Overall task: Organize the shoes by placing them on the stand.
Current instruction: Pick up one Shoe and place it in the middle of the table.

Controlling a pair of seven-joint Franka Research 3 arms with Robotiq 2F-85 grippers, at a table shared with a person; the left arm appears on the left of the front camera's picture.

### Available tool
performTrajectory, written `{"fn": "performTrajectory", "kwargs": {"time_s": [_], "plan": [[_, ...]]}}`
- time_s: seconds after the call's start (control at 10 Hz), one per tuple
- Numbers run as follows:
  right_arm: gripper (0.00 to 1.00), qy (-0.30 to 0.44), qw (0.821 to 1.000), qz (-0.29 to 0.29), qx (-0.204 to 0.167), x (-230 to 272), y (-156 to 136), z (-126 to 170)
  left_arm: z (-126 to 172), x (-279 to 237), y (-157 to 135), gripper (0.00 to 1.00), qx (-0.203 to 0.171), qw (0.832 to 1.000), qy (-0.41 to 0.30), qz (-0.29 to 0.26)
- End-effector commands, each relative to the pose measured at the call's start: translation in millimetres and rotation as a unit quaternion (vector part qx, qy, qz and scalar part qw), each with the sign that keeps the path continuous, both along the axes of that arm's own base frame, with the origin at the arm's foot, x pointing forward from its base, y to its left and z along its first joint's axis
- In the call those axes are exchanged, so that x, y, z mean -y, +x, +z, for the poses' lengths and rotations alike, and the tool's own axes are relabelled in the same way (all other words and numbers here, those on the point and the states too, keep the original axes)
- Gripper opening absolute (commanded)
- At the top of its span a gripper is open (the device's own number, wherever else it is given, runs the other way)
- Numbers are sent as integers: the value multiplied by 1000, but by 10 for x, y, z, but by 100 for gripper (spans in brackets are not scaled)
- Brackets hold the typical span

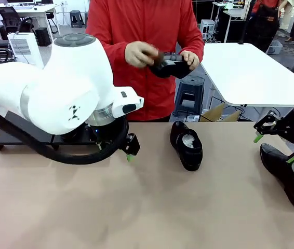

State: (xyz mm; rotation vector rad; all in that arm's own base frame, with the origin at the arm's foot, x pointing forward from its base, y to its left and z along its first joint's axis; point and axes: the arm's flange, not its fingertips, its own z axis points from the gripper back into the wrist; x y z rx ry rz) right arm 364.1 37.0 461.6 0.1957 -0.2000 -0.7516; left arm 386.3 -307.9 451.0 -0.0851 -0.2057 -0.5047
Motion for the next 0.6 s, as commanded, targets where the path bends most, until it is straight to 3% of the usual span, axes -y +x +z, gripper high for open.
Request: {"fn": "performTrajectory", "kwargs": {"time_s": [0.0,0.2,0.3,0.4,0.5], "plan": [[100,-1,1000,-2,1,7,-5,7,219,-217,33,100,-43,999,-2,12],[100,-1,1000,-2,1,7,-5,7,198,-397,62,100,-51,997,-43,28],[100,0,1000,0,0,0,0,0,209,-563,198,100,-26,995,-74,62],[100,-79,991,104,-19,-184,11,-160,162,-228,20,100,-56,998,-16,25],[100,-113,975,184,-61,-184,59,-284,162,-228,20,100,-56,998,-16,25]]}}
